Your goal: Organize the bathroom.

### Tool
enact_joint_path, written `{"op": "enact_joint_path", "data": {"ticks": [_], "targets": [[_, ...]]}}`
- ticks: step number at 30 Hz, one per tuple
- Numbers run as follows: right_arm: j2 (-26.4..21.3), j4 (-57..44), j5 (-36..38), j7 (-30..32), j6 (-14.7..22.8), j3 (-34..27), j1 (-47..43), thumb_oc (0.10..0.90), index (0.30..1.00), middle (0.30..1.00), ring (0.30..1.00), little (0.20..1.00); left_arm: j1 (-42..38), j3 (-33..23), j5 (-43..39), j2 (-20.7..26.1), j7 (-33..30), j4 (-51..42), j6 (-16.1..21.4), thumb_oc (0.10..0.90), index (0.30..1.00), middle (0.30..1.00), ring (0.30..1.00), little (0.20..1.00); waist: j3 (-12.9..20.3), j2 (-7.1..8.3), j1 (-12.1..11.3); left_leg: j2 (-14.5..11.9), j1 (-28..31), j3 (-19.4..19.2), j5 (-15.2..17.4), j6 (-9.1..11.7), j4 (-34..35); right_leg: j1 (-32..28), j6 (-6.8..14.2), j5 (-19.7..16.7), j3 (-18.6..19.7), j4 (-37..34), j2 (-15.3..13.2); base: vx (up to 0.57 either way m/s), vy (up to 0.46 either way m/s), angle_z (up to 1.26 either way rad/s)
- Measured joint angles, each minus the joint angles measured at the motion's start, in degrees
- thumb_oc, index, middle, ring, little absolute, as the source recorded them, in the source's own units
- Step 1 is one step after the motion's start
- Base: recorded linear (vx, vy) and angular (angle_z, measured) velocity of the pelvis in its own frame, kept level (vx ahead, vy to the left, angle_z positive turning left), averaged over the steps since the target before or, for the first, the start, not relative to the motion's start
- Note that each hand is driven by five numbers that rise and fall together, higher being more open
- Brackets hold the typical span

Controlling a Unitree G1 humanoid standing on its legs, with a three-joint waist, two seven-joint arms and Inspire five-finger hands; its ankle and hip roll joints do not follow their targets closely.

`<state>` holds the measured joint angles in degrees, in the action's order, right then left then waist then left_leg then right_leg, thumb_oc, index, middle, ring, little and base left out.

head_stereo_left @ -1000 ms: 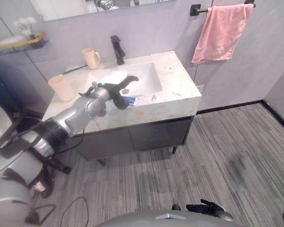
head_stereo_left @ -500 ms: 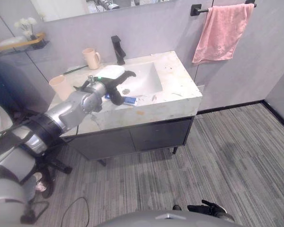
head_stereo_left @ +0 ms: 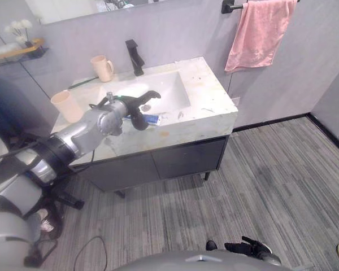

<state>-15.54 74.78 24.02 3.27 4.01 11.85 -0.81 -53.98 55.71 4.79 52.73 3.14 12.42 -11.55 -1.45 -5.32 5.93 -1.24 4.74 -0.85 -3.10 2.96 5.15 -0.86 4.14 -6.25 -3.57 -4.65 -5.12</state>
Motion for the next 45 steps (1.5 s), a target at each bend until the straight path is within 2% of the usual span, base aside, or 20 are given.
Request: {"op": "enact_joint_path", "data": {"ticks": [3,5,7,8,9,12,13,17,20,21,23,26,27,29,32,33,34,36,40,45], "targets": [[-1.6,-0.8,0.1,-0.3,0.4,-0.5,-2.4,0.8,0.9,0.9,0.9,0.9,-2.4,-0.4,0.2,0.1,-0.2,0.2,-0.6,0.8,0.9,0.9,0.9,0.9,-5.1,-1.0,-0.6,-0.1,0.2,-0.3,0.2,-1.6,-0.1,7.2,1.6,0.7,-0.9,13.9,0.1,0.02,-0.079,-0.16],[-2.0,-2.6,0.0,-1.0,0.3,-0.4,-4.0,0.8,0.9,0.9,0.9,0.9,-2.8,-0.8,0.4,-0.3,-1.1,1.6,-0.8,0.8,0.9,0.9,0.9,0.9,-7.6,0.79,-0.6,0.1,1.8,0.3,0.1,-1.6,-0.2,11.4,3.0,3.9,-0.9,22.7,-0.9,0.14,-0.206,-0.17],[-1.8,-2.4,0.0,-1.2,0.4,0.2,-3.8,0.8,0.9,0.9,0.9,0.9,-2.8,-0.8,0.4,-0.6,-1.4,1.9,-0.7,0.8,0.9,0.9,0.9,0.9,-7.8,1.44,-0.3,0.4,1.7,0.7,0.2,-1.6,-0.4,11.1,2.5,4.9,-0.8,20.8,-0.8,0.09,-0.138,0.26],[-0.3,-1.2,0.0,-1.6,0.1,0.7,-3.7,0.8,0.9,0.9,0.9,0.9,-4.5,-0.3,0.4,0.8,-2.1,1.8,0.6,0.8,0.9,0.9,0.9,0.9,-8.6,5.12,0.5,1.8,-0.6,3.1,0.4,-1.6,-2.4,9.6,2.6,6.0,0.0,14.8,-0.3,0.12,-0.207,0.78],[0.0,-0.9,0.0,-1.6,-1.1,0.7,-3.3,0.8,0.9,0.9,0.9,0.9,-4.8,-0.6,0.3,0.9,-2.8,1.4,0.3,0.8,0.9,0.9,0.9,0.9,-8.8,5.71,0.8,1.5,-1.8,3.6,0.5,-1.4,-3.0,9.4,0.3,4.7,0.6,14.0,0.3,0.13,-0.232,0.91],[0.1,0.8,0.1,-1.7,-3.2,1.8,-3.1,0.8,0.9,0.9,0.9,0.9,-5.2,0.8,0.3,1.9,-2.6,1.5,-0.1,0.8,0.9,0.9,0.9,0.9,-9.8,3.91,-0.2,-0.4,-2.6,4.2,1.4,1.0,-7.3,5.9,-1.9,4.1,1.1,10.5,2.9,0.09,-0.197,0.4],[0.2,0.9,0.1,-1.6,-3.6,1.8,-3.2,0.8,0.9,0.9,0.9,0.9,-5.3,0.8,0.3,2.0,-2.8,2.4,0.1,0.8,0.9,0.9,0.9,0.9,-10.0,3.78,-1.1,-0.4,-4.9,4.5,3.1,2.9,-14.0,5.0,-2.8,4.6,0.6,10.8,3.3,0.06,-0.116,0.19],[-0.4,0.7,-0.6,-1.7,-3.6,2.6,-4.6,0.8,0.9,0.9,0.9,0.9,-5.4,0.6,0.3,1.9,-3.4,5.2,1.7,0.8,0.9,0.9,0.9,0.9,-10.1,4.31,-3.0,0.8,-12.1,4.2,0.2,2.6,-30.6,2.5,-4.7,5.4,0.4,10.1,2.5,0.09,-0.115,0.1],[-0.4,0.8,-0.5,-1.8,-3.3,2.6,-4.9,0.8,0.9,0.9,0.9,0.9,-5.4,0.5,0.3,1.6,-3.4,5.1,2.8,0.8,0.9,0.9,0.9,0.9,-10.1,4.36,-3.1,0.6,-13.2,4.0,0.1,1.7,-32.3,1.1,-5.8,5.3,-0.5,9.1,2.7,0.1,-0.002,0.16],[-0.6,0.8,-0.5,-2.1,-2.7,1.6,-5.1,0.8,0.9,0.9,0.9,0.9,-5.4,0.5,0.3,1.6,-3.4,4.2,4.9,0.8,0.9,0.9,0.9,0.9,-10.0,4.47,-3.3,0.5,-11.7,2.9,1.8,1.3,-26.6,-1.0,-5.9,4.8,-0.6,6.3,3.2,0.03,0.011,0.13],[-0.6,0.8,-0.5,-2.1,-2.7,1.6,-5.1,0.8,0.9,0.9,0.9,0.9,-5.4,0.5,0.3,1.6,-3.4,4.2,4.9,0.8,0.9,0.9,0.9,0.9,-10.0,4.47,-3.3,0.5,-11.7,2.9,1.8,1.3,-26.6,-1.0,-5.9,4.8,-0.6,6.3,3.2,0.09,0.05,0.08],[-1.2,1.1,-0.5,-2.0,-2.7,4.2,-6.1,0.8,0.9,0.9,0.9,0.9,-5.5,0.2,0.3,1.1,-3.1,0.6,4.6,0.8,0.9,0.9,0.9,0.9,-9.3,4.06,-4.5,2.2,-6.7,-1.3,-0.8,1.2,0.0,-5.0,-5.4,2.2,1.5,-0.2,4.5,0.24,0.168,-0.13],[-1.8,1.8,-0.5,-2.1,-2.7,4.1,-6.9,0.8,0.9,0.9,0.9,0.9,-5.6,0.2,0.3,0.5,-2.8,0.7,4.4,0.8,0.9,0.9,0.9,0.9,-9.4,3.39,-4.6,2.7,-8.5,-3.1,-2.8,2.5,0.7,-5.0,-5.6,2.6,2.3,-0.2,4.8,0.11,0.095,-0.54],[-2.5,0.7,0.5,-1.6,-2.3,2.2,-5.0,0.8,0.9,0.9,0.9,0.9,-3.6,0.1,0.4,0.1,-2.5,0.7,3.6,0.8,0.9,0.9,0.9,0.9,-8.0,1.11,-5.0,0.6,-9.5,-4.0,-4.2,1.5,0.5,-6.2,-6.6,3.1,3.0,-0.2,6.4,0.08,0.099,-0.49],[-2.8,0.4,1.3,-1.4,-1.8,2.0,-3.9,0.8,0.9,0.9,0.9,0.9,-2.2,-0.3,0.5,-0.5,-2.4,1.0,3.6,0.8,0.9,0.9,0.9,0.9,-6.5,0.23,-4.4,-0.1,-9.6,-3.2,-4.2,1.5,0.4,-6.3,-6.9,4.2,3.1,-0.2,6.6,0.04,0.045,-0.14],[-3.5,0.7,1.4,-1.5,-0.9,1.8,-2.2,0.8,0.9,0.9,0.9,0.9,-1.7,-0.5,0.6,-0.5,-2.3,0.9,3.8,0.8,0.9,0.9,0.9,0.9,-4.8,-1.61,-3.7,-0.8,-8.5,-1.9,-5.1,1.1,0.5,-6.3,-4.5,5.4,3.6,-0.1,6.6,0.09,0.087,-0.19],[-3.1,2.1,1.4,-1.5,-1.3,2.0,-1.8,0.8,0.9,0.9,0.9,0.9,-1.8,-0.5,0.6,-0.3,-2.4,0.9,3.8,0.8,0.9,0.9,0.9,0.9,-4.7,-1.67,-3.3,0.2,-8.1,-2.7,-7.8,-1.9,0.4,-6.8,-2.9,6.4,4.0,-0.1,5.9,0.13,0.124,-0.2],[-2.5,1.8,1.2,-1.8,-1.7,2.1,-0.6,0.8,0.9,0.9,0.9,0.9,-1.8,-0.5,0.5,1.7,-1.9,0.4,3.7,0.8,0.9,0.9,0.9,0.9,-4.8,-0.96,-2.3,2.6,-7.6,-3.0,-7.3,-3.2,0.4,-7.1,-1.3,7.4,3.3,-0.2,3.1,0.09,0.095,-0.02],[-2.3,1.7,1.5,-2.0,-1.7,1.6,0.0,0.8,0.9,0.9,0.9,0.9,-2.0,-0.5,0.4,5.1,-1.0,1.7,3.4,0.8,0.9,0.9,0.9,0.9,-5.3,-0.17,-2.5,5.5,-6.0,-2.8,-6.5,-3.1,0.4,-8.6,0.7,8.6,2.0,-0.5,0.2,0.07,0.087,-0.03],[-2.1,0.9,1.7,-2.0,-1.2,1.2,-0.8,0.8,0.9,0.9,0.9,0.9,-2.7,0.0,0.5,6.2,6.2,2.4,3.2,0.8,0.9,0.9,0.9,0.9,-5.4,-0.17,-3.1,4.8,-5.9,-2.5,-5.2,-2.3,0.5,-8.6,0.8,8.8,1.6,-0.5,0.5,0.01,0.049,0.03]]}}
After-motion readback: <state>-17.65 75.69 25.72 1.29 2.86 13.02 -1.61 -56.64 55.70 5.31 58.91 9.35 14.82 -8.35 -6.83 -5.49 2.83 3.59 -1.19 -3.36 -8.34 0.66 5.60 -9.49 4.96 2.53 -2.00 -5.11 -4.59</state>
